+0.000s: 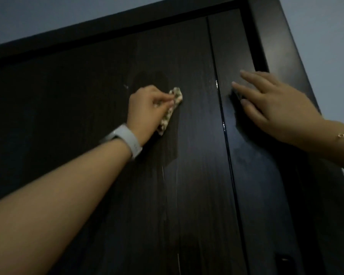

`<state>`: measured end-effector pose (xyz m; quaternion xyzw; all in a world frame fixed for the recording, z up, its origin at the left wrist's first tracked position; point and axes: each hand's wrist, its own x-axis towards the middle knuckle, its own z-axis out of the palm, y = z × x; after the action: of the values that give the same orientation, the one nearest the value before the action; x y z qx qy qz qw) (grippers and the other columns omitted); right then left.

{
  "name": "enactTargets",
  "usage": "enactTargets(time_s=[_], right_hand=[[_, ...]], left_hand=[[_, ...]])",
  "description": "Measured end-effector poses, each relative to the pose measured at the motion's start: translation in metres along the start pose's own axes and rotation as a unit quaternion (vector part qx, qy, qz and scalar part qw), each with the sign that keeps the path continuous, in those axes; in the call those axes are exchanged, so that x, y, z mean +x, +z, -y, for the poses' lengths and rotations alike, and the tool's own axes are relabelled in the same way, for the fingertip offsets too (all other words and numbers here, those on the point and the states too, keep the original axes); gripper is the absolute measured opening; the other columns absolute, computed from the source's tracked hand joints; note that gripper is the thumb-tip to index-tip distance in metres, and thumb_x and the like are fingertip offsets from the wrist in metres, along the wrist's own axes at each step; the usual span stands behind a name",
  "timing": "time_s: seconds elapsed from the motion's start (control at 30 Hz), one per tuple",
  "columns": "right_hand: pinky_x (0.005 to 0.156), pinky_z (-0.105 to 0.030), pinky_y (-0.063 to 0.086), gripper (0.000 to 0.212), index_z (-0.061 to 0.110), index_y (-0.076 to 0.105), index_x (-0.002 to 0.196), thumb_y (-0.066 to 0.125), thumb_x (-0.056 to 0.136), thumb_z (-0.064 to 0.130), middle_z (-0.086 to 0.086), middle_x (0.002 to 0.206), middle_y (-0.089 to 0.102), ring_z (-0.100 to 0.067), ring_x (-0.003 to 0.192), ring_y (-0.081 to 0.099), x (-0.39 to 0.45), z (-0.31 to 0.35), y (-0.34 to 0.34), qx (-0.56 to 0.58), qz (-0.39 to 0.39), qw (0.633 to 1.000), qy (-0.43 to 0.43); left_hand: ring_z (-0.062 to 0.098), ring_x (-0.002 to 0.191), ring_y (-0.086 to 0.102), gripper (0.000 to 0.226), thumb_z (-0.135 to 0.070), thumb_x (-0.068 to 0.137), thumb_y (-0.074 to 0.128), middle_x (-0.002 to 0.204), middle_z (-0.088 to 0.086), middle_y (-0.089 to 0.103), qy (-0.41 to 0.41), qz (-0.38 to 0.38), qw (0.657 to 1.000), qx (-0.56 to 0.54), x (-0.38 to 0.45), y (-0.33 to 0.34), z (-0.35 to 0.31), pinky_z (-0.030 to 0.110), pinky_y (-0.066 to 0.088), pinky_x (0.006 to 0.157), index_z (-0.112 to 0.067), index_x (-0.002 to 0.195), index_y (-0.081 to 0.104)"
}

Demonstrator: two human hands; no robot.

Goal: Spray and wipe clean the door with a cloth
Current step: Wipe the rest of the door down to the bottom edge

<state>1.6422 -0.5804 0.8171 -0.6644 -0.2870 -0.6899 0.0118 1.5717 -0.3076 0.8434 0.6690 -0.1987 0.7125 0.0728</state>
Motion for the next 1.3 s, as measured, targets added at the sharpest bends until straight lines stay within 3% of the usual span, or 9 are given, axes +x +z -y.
enactTargets(time_s=[0.1, 0.2, 0.37, 0.57, 0.7, 0.87, 0.97, 1.1, 1.3], right_hand=[[0.118, -0.043, 0.025, 0.058, 0.015, 0.043, 0.146, 0.022, 0.099, 0.041, -0.014, 0.151, 0.04, -0.03, 0.139, 0.038, -0.018, -0.004, 0.016, 0.008, -0.017, 1.0, 0.01], [0.119, -0.041, 0.022, 0.057, 0.017, 0.044, 0.145, 0.022, 0.099, 0.041, -0.012, 0.15, 0.042, -0.027, 0.138, 0.039, -0.019, -0.003, 0.016, 0.031, -0.024, 0.999, 0.027], [0.119, -0.038, 0.022, 0.056, 0.015, 0.047, 0.143, 0.024, 0.099, 0.04, -0.011, 0.149, 0.044, -0.025, 0.137, 0.04, -0.019, -0.002, 0.014, 0.046, -0.032, 0.998, 0.027], [0.113, -0.038, 0.03, 0.055, 0.018, 0.041, 0.147, 0.027, 0.099, 0.04, -0.006, 0.156, 0.033, -0.022, 0.145, 0.024, -0.022, -0.006, 0.015, 0.061, -0.083, 0.99, 0.092], [0.115, -0.039, 0.027, 0.058, 0.021, 0.033, 0.151, 0.028, 0.097, 0.041, -0.007, 0.16, 0.023, -0.024, 0.148, 0.018, -0.022, -0.004, 0.018, 0.054, -0.09, 0.987, 0.122], [0.116, -0.034, 0.017, 0.068, 0.013, 0.017, 0.155, 0.021, 0.095, 0.046, -0.012, 0.161, 0.018, -0.025, 0.149, 0.016, -0.023, -0.003, 0.013, 0.036, -0.083, 0.977, 0.193], [0.116, -0.031, 0.016, 0.068, 0.008, 0.024, 0.153, 0.021, 0.095, 0.044, -0.012, 0.16, 0.022, -0.024, 0.148, 0.018, -0.021, -0.002, 0.012, 0.024, -0.078, 0.978, 0.19], [0.115, -0.04, 0.028, 0.073, 0.002, 0.028, 0.15, 0.02, 0.094, 0.049, -0.019, 0.156, 0.028, -0.03, 0.146, 0.025, -0.02, -0.004, 0.013, -0.036, -0.065, 0.982, 0.175], [0.114, -0.033, 0.02, 0.072, 0.008, 0.025, 0.152, 0.016, 0.095, 0.05, -0.01, 0.159, 0.023, -0.021, 0.148, 0.021, -0.026, -0.023, 0.014, -0.018, -0.064, 0.989, 0.132]], left_hand=[[0.008, 0.091, 0.059, 0.021, -0.022, 0.086, 0.07, 0.097, -0.003, 0.065, -0.033, -0.011, 0.999, 0.004, 0.019, 0.01, -0.008, 0.019, 0.045, 0.084, -0.016, 0.106, 0.074], [0.016, 0.086, 0.059, 0.02, -0.023, 0.084, 0.07, 0.091, -0.001, 0.067, 0.022, -0.008, 1.0, 0.006, -0.016, 0.019, -0.02, 0.025, 0.044, 0.078, -0.018, 0.103, 0.076], [0.005, 0.081, 0.051, 0.019, -0.019, 0.082, 0.073, 0.087, -0.009, 0.066, 0.11, 0.061, 0.991, -0.054, -0.1, 0.027, -0.05, 0.008, 0.036, 0.073, -0.018, 0.101, 0.077], [0.015, 0.083, 0.061, 0.019, -0.019, 0.083, 0.071, 0.088, 0.004, 0.07, 0.055, -0.005, 0.998, -0.024, 0.013, 0.036, -0.032, 0.024, 0.043, 0.075, -0.014, 0.1, 0.076], [0.008, 0.094, 0.058, 0.024, -0.023, 0.087, 0.069, 0.103, 0.003, 0.068, 0.005, -0.01, 1.0, 0.021, 0.09, 0.043, -0.036, 0.015, 0.041, 0.084, -0.014, 0.11, 0.073], [0.019, 0.09, 0.062, 0.02, -0.022, 0.085, 0.071, 0.094, 0.004, 0.069, 0.033, -0.031, 0.999, 0.004, 0.058, 0.053, -0.041, 0.032, 0.046, 0.083, -0.016, 0.104, 0.076], [0.016, 0.084, 0.057, 0.018, -0.02, 0.084, 0.072, 0.088, 0.001, 0.068, 0.076, -0.014, 0.997, -0.009, 0.009, 0.055, -0.05, 0.024, 0.043, 0.075, -0.018, 0.101, 0.077], [0.009, 0.08, 0.051, 0.019, -0.019, 0.082, 0.073, 0.086, -0.006, 0.067, 0.111, -0.002, 0.994, -0.016, -0.034, 0.054, -0.056, 0.012, 0.038, 0.071, -0.019, 0.101, 0.077], [0.01, 0.079, 0.057, 0.018, -0.022, 0.082, 0.072, 0.085, 0.004, 0.07, 0.081, -0.019, 0.997, 0.003, 0.046, 0.059, -0.051, 0.024, 0.037, 0.071, -0.015, 0.098, 0.077]])
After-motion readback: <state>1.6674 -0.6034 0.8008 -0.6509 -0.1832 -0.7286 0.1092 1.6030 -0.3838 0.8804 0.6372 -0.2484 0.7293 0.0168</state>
